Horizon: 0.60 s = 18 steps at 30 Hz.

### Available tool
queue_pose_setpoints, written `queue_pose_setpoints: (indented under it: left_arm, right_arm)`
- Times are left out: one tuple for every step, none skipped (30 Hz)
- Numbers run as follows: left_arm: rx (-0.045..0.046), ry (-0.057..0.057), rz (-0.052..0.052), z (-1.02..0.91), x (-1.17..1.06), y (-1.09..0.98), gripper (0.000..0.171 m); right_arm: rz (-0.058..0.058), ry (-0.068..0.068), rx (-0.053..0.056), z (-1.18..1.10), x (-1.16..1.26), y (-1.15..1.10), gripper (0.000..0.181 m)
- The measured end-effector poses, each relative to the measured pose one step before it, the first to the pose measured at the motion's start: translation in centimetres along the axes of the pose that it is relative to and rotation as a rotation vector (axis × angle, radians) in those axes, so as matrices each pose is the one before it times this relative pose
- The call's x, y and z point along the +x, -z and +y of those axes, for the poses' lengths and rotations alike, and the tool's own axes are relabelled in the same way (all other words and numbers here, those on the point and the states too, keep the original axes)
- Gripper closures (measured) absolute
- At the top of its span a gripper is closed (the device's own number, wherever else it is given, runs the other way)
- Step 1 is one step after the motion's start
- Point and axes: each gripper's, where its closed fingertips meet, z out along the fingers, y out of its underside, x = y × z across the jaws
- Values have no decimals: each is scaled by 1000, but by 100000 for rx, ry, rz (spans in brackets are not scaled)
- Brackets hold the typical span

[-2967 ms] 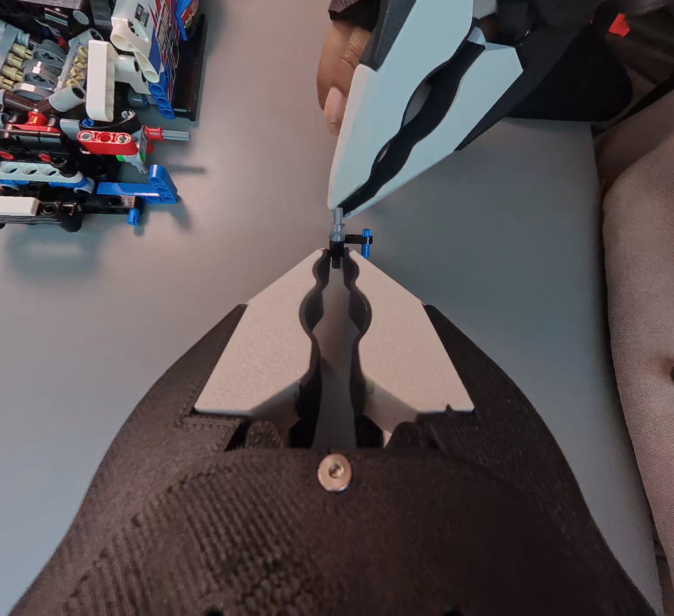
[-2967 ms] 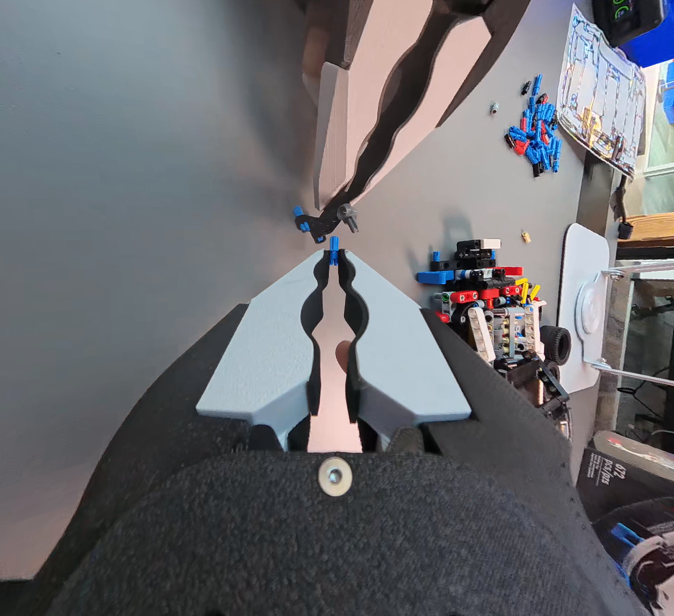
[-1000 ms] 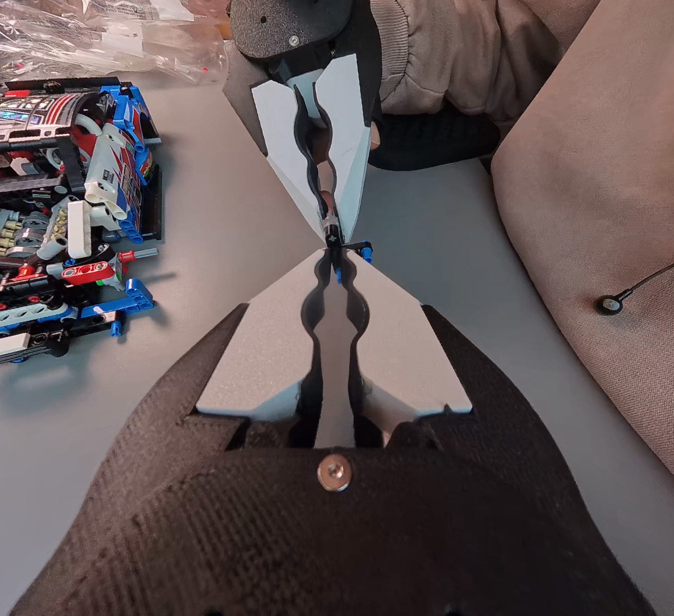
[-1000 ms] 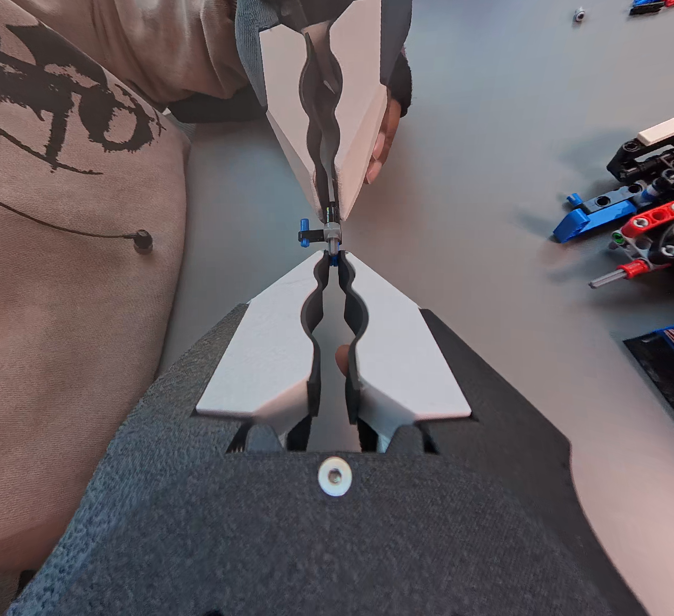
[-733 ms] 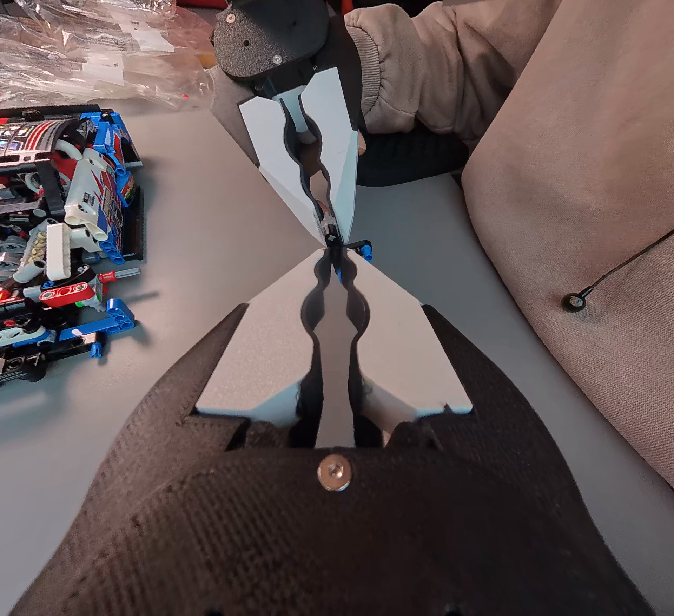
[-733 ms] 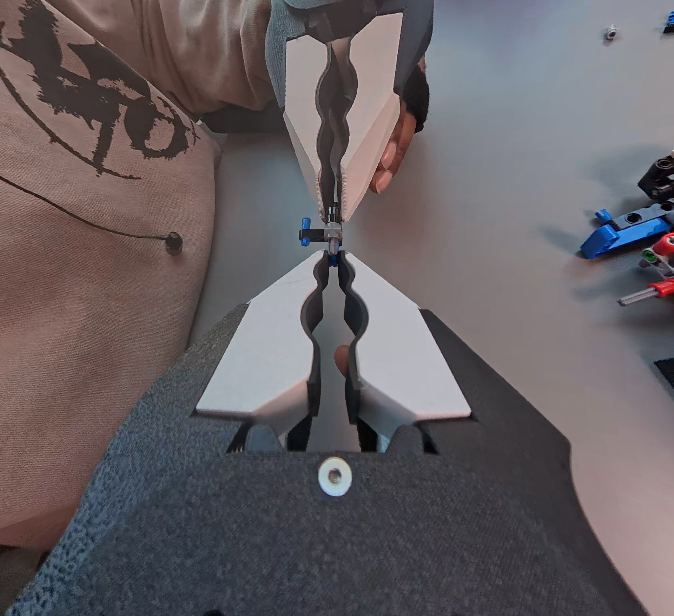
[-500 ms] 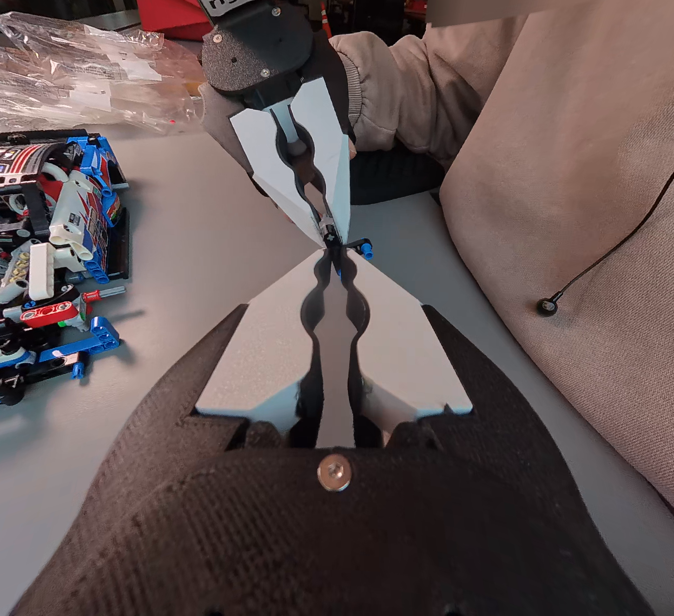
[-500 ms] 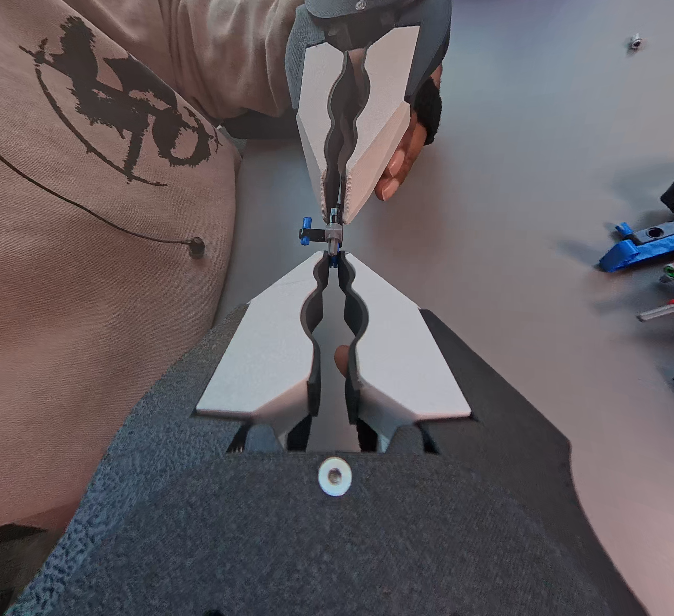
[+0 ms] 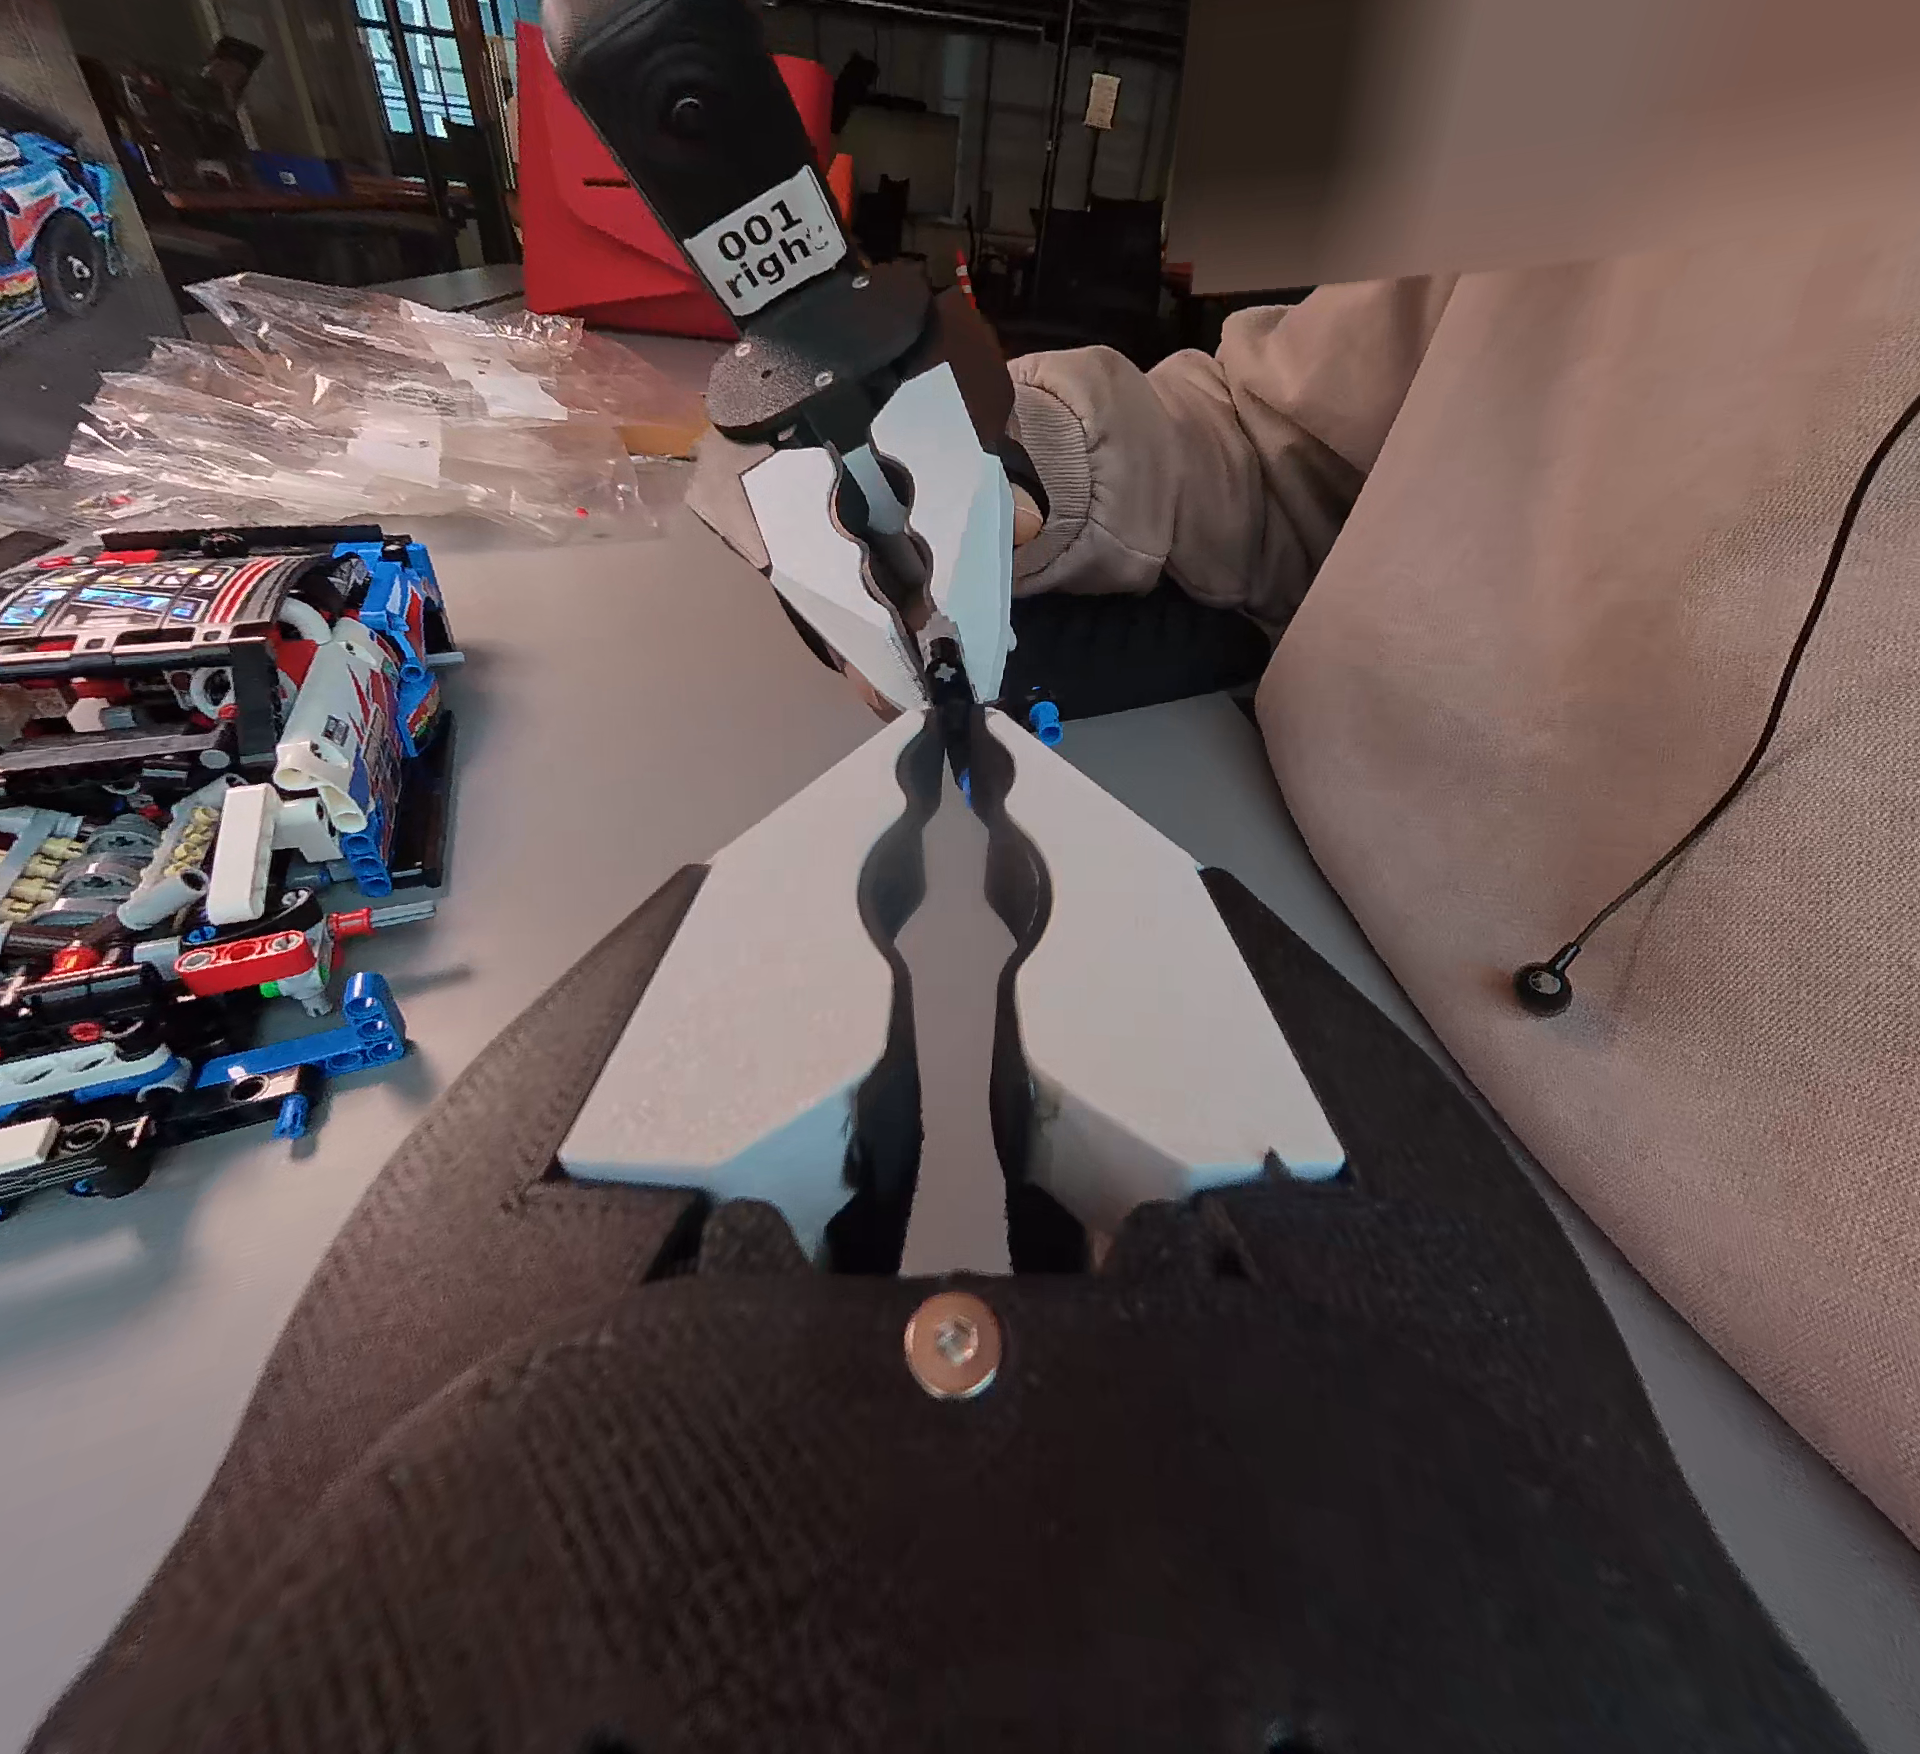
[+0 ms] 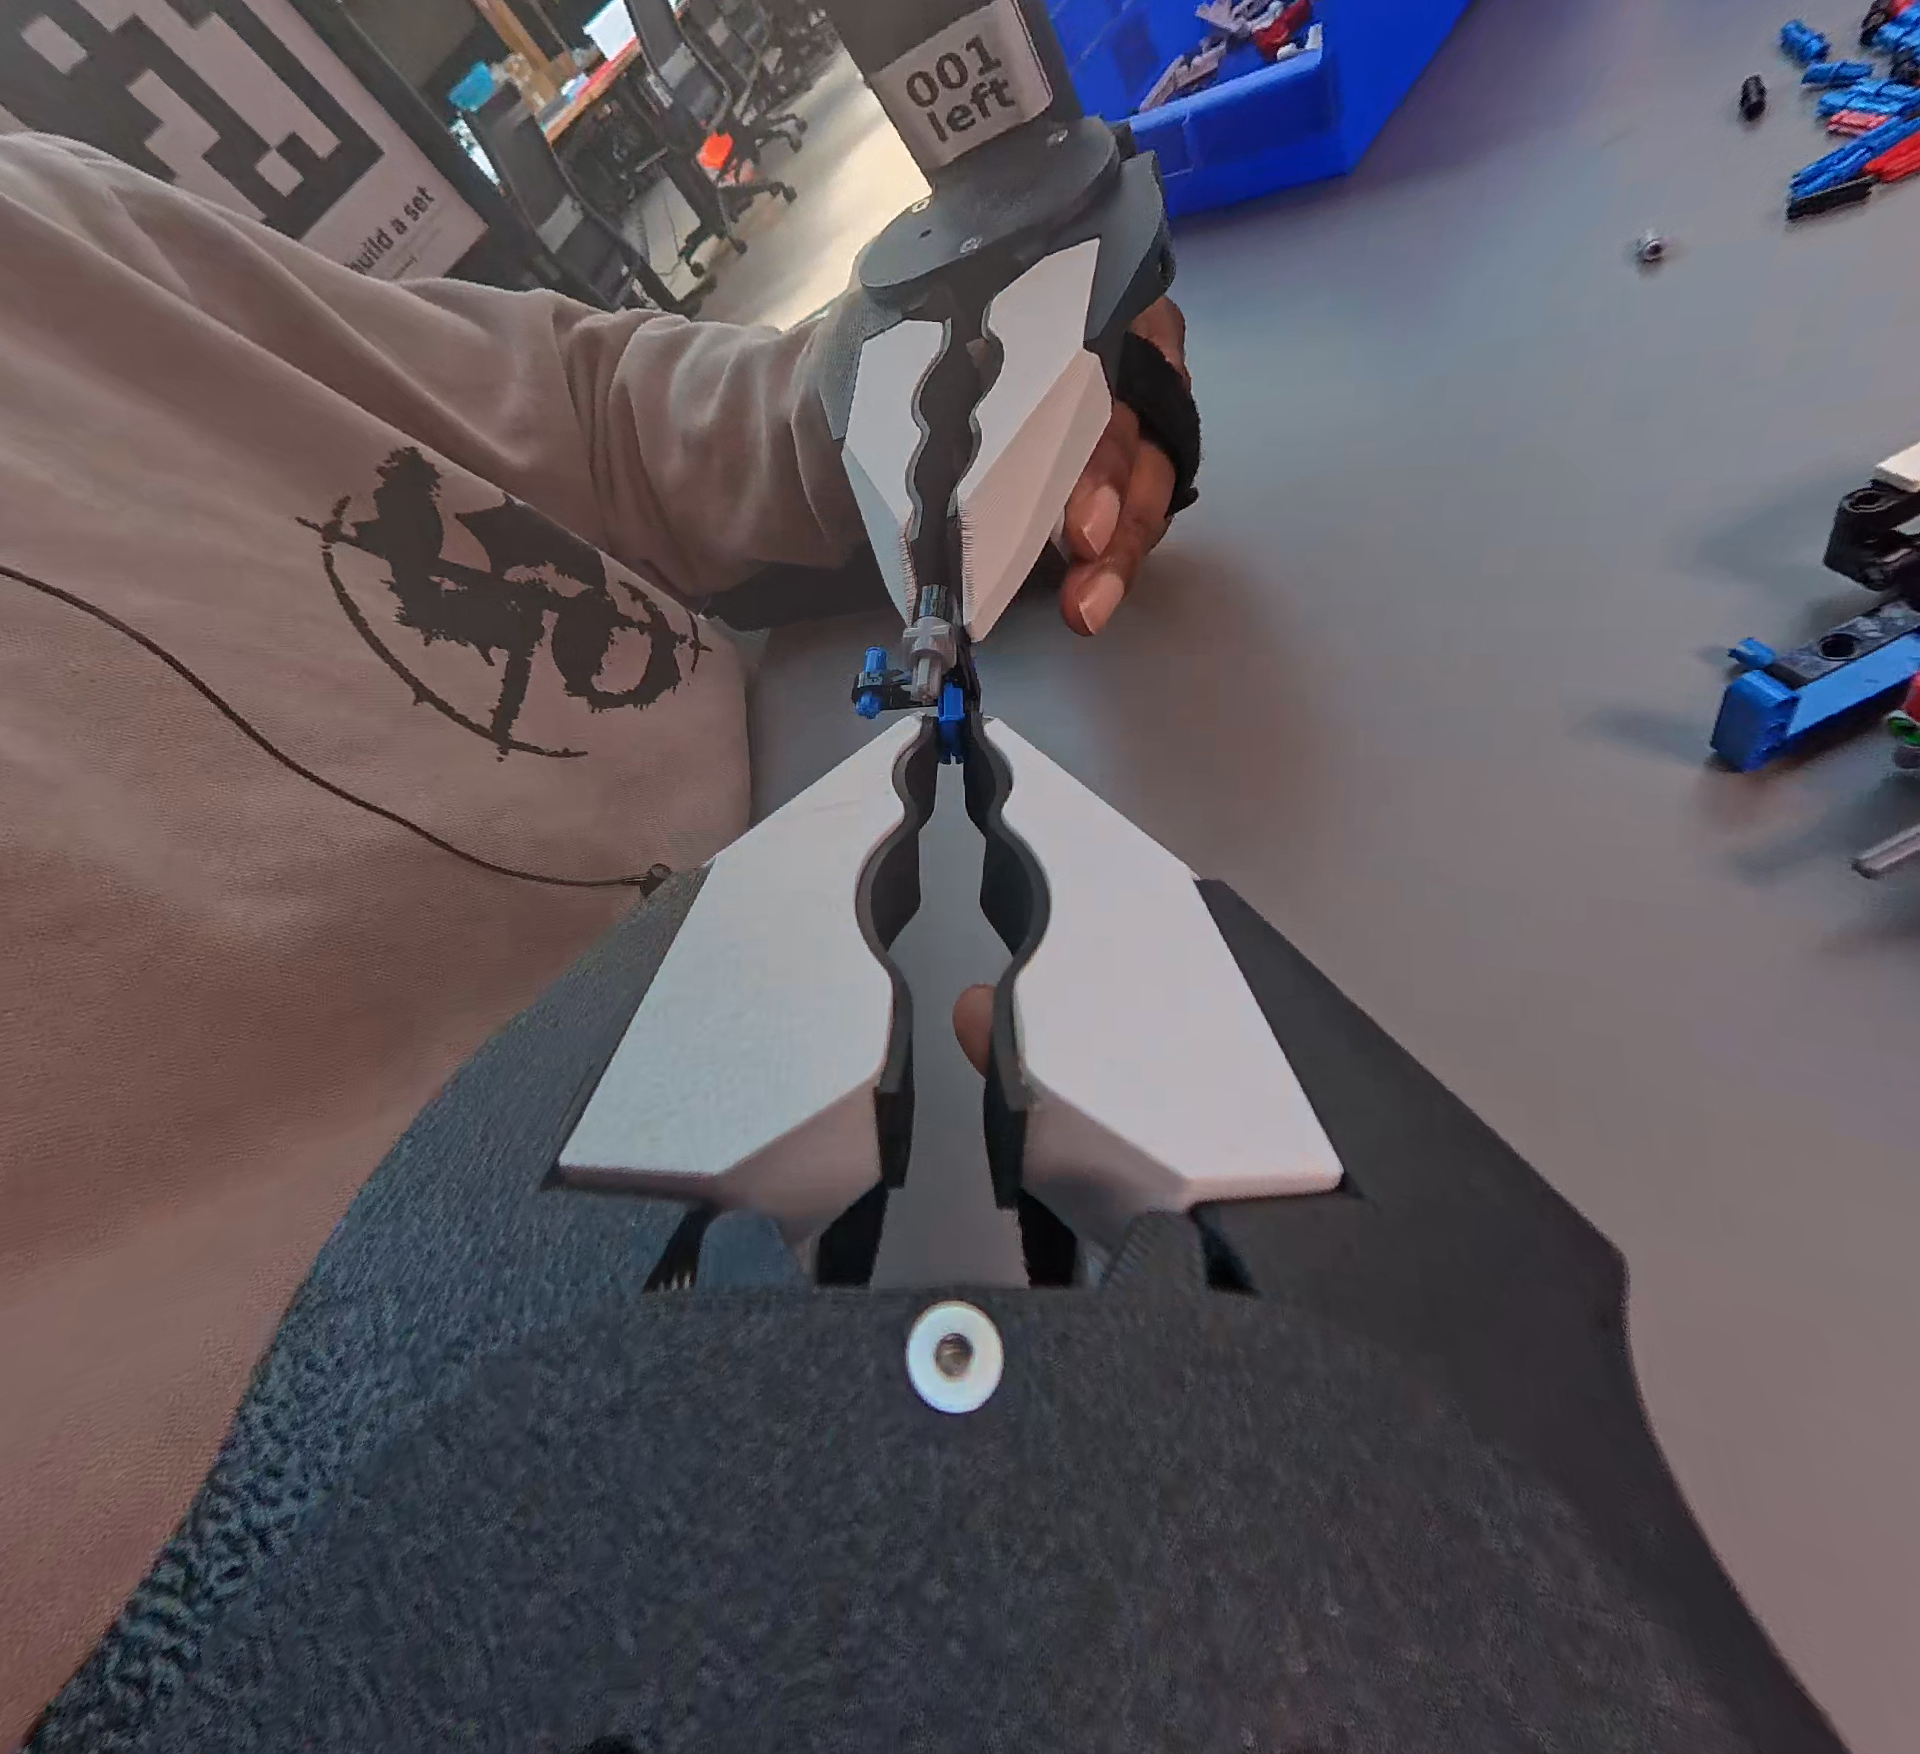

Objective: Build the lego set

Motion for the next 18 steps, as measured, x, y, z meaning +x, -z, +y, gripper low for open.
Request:
queue_pose_setpoints:
  left_arm:
    - [1571,491,-671,-238,-104,80,168]
    - [1373,291,-861,-242,-125,69,168]
    - [1124,58,-529,-178,-78,38,168]
    - [755,-22,-257,-87,-45,6,169]
    - [838,402,47,-62,-6,-9,168]
    - [751,892,395,-63,49,-48,168]
    - [441,542,336,-28,33,-15,168]
    - [-38,386,-615,21,-97,2,168]
    - [-228,-35,-217,15,-15,-23,168]
    - [129,211,265,-26,65,-25,168]
    - [322,605,336,-40,55,-10,168]
    - [284,836,682,-31,76,0,168]
    - [121,1071,720,-23,61,-3,168]
    - [79,975,648,-6,65,4,168]
    - [-419,1111,1564,72,183,-19,168]
    - [-361,875,1675,56,205,-19,168]
    - [-516,211,1650,68,214,-6,168]
    - [-911,-196,890,121,115,-16,168]
  right_arm:
    - [1405,333,1139,-230,-17,42,179]
    - [1020,-585,1676,-317,24,71,179]
    - [817,-411,1294,-244,16,67,179]
    - [834,-176,765,-146,33,30,179]
    - [1003,-78,-134,-1,53,-15,179]
    - [711,590,-364,59,15,-62,179]
    - [-81,645,-559,112,-82,-94,179]
    - [136,66,176,-14,-11,-5,179]
    - [600,-39,131,-28,81,31,179]
    - [-230,215,48,7,-44,25,179]
    - [-391,39,264,-20,-78,23,179]
    - [-420,-128,404,-37,-84,4,179]
    - [-563,-137,211,-19,-100,-2,179]
    - [-398,-26,333,-34,-85,5,179]
    - [-545,-75,-137,30,-90,-8,179]
    - [-1114,-195,-612,106,-167,-36,179]
    - [-794,-203,-173,66,-121,-37,179]
    - [-1023,-594,-650,119,-125,-53,179]
